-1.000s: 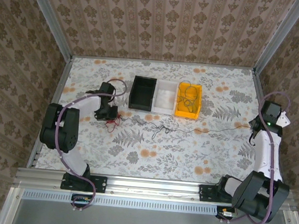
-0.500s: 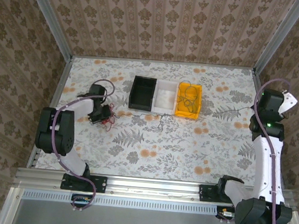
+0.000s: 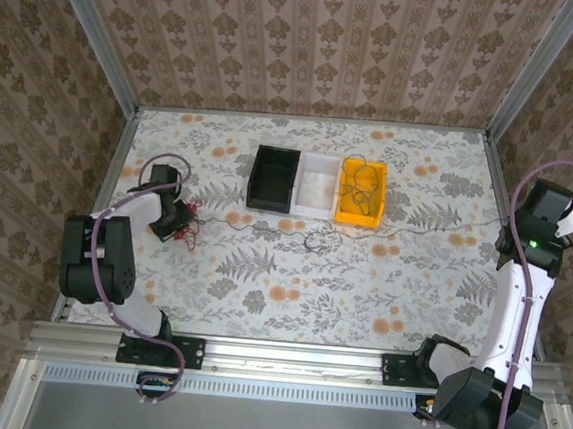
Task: Untangle the cables
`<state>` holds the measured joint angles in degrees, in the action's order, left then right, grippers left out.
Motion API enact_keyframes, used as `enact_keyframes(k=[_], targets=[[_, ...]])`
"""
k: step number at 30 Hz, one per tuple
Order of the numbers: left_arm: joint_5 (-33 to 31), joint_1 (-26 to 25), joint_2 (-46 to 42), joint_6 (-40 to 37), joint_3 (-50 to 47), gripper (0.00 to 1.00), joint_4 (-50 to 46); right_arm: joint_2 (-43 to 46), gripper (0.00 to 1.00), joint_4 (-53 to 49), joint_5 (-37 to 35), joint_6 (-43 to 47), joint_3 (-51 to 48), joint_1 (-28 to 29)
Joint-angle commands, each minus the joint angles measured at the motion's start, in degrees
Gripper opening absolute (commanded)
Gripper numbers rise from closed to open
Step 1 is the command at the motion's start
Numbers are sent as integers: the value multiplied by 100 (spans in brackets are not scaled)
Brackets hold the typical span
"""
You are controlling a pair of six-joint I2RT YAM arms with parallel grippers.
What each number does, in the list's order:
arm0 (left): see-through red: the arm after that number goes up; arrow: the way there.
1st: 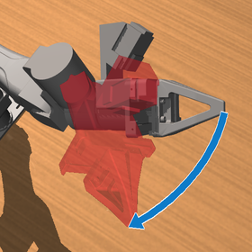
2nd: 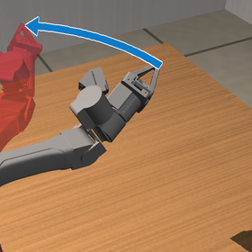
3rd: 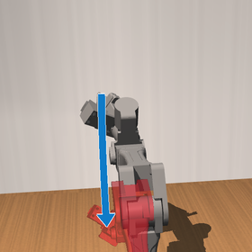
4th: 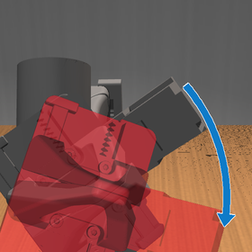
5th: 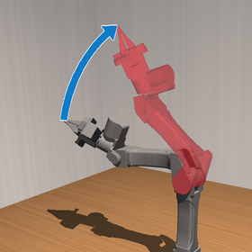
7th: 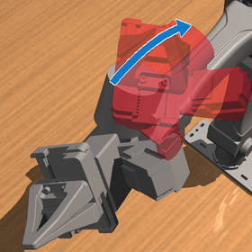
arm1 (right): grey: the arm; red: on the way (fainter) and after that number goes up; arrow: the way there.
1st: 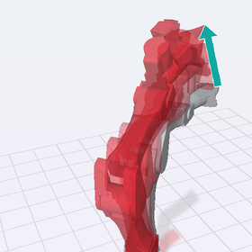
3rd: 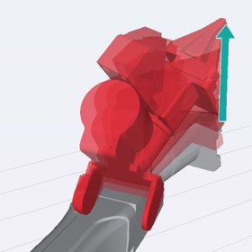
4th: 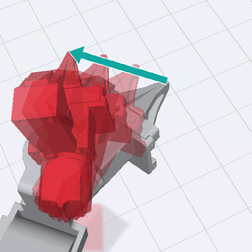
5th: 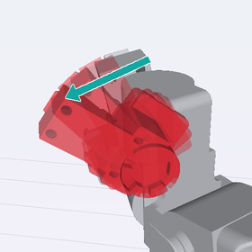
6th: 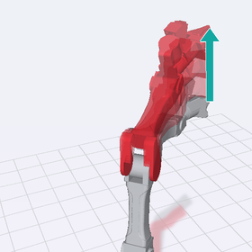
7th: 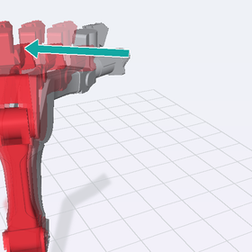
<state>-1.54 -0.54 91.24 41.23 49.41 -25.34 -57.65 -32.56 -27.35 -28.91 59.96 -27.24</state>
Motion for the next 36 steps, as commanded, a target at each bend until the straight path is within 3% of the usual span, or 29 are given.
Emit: enact_keyframes(k=[1,6,12,21,30,36], targets=[[-29,-35,-44,140,-76,0,-139,37,1,-71,260,-98,96,-27],[-184,353,-240,458,-378,0,-113,-27,1,-137,-76,95,285,-132],[-397,1018,-760,598,-505,0,-90,-115,1,-206,55,-65,319,-143],[-49,1496,-565,808,-579,0,41,-111,1,-252,-95,-79,384,-427],[-171,1838,-410,906,-579,0,81,-221,1,-322,-107,-143,534,-864],[61,1230,-191,457,-373,0,157,-194,1,-111,395,-24,361,-693]])
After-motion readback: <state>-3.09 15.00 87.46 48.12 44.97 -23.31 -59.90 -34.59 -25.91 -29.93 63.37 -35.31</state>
